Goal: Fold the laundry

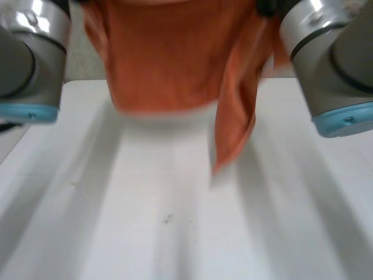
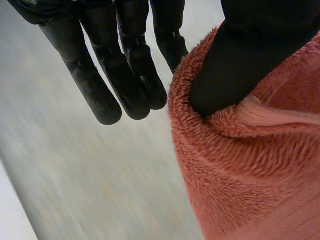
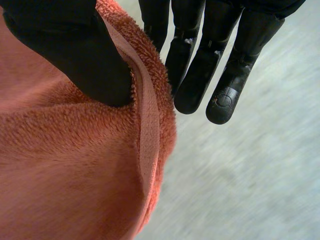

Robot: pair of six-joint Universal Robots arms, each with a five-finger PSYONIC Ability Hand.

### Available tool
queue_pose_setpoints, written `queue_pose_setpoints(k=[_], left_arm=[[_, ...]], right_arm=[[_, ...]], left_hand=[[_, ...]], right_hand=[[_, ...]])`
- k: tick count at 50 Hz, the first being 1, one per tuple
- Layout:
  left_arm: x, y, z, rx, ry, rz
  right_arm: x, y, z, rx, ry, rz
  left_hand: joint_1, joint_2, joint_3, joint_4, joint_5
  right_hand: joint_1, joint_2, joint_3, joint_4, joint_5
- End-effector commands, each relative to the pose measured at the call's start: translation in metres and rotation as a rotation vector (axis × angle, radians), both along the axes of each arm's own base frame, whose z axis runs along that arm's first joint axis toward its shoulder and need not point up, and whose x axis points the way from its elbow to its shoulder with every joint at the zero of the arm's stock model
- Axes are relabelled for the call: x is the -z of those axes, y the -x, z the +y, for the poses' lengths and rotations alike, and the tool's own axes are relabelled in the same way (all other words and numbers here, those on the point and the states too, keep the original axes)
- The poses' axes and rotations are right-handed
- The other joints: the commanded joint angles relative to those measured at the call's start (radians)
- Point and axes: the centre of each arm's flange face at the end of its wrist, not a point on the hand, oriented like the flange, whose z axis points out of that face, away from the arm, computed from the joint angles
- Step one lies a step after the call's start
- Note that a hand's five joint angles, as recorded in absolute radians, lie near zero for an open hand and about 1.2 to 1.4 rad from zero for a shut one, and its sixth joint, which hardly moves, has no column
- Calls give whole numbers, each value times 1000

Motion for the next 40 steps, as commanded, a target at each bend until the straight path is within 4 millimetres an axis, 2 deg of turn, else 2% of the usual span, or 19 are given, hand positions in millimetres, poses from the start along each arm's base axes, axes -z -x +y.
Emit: queue_pose_setpoints(k=[1, 5, 6, 7, 9, 10, 11, 13, 14, 15, 18, 22, 28, 29, 31, 32, 33, 35, 40], left_arm=[[-3, -11, 7, 41, 88, 29], [52, -26, -2, 10, -105, -45], [64, -28, -1, 11, -148, -62], [90, -30, 2, 22, -237, -98], [115, -31, 8, 41, -325, -134], [115, -31, 8, 41, -325, -134], [152, -34, 18, 67, -449, -180], [181, -36, 26, 84, -539, -211], [193, -36, 30, 87, -575, -224], [215, -38, 36, 88, -643, -248], [243, -41, 43, 84, -735, -271], [259, -43, 48, 84, -808, -288], [258, -44, 51, 83, -828, -291], [255, -45, 51, 83, -826, -288], [247, -45, 54, 88, -819, -283], [245, -45, 56, 88, -818, -284], [245, -45, 56, 88, -818, -284], [239, -46, 62, 92, -824, -282], [235, -50, 74, 87, -840, -279]], right_arm=[[4, 20, 32, -10, 6, -20], [49, 24, 41, -29, -165, 85], [67, 25, 44, -35, -233, 124], [75, 26, 47, -35, -264, 141], [92, 28, 51, -43, -326, 175], [111, 28, 56, -54, -388, 213], [123, 28, 57, -60, -422, 233], [148, 27, 59, -70, -497, 276], [174, 25, 59, -80, -566, 315], [186, 25, 58, -82, -598, 331], [220, 26, 57, -75, -702, 369], [235, 27, 58, -79, -777, 375], [235, 27, 59, -87, -806, 334], [231, 28, 60, -94, -809, 316], [226, 28, 62, -102, -805, 296], [223, 29, 63, -105, -803, 285], [221, 30, 63, -105, -809, 270], [222, 33, 61, -101, -819, 252], [223, 46, 47, -69, -873, 145]], left_hand=[[248, 198, 204, 201, 282], [248, 198, 204, 201, 282], [248, 198, 204, 201, 282], [248, 198, 204, 201, 282], [248, 198, 204, 201, 282], [248, 198, 204, 201, 282], [248, 198, 204, 201, 282], [248, 198, 204, 201, 282], [248, 198, 204, 201, 282], [248, 198, 204, 201, 282], [248, 198, 204, 201, 282], [248, 198, 204, 201, 282], [248, 198, 204, 201, 282], [95, 44, 50, 48, 128], [-489, -539, -533, -535, -455], [-587, -638, -632, -634, -554], [-588, -639, -633, -635, -554], [-784, -835, -829, -831, -751], [-788, -838, -832, -835, -754]], right_hand=[[446, 220, 211, 204, 242], [446, 220, 211, 204, 242], [446, 220, 211, 204, 242], [446, 220, 211, 204, 242], [446, 220, 211, 204, 242], [446, 220, 211, 204, 242], [446, 220, 211, 204, 242], [446, 220, 211, 204, 242], [446, 220, 211, 204, 242], [446, 220, 211, 204, 242], [446, 220, 211, 204, 242], [446, 220, 211, 204, 242], [446, 220, 211, 204, 242], [446, 220, 211, 204, 242], [446, 220, 211, 204, 242], [446, 220, 211, 204, 242], [446, 220, 211, 204, 242], [446, 220, 211, 204, 242], [446, 220, 211, 204, 242]])
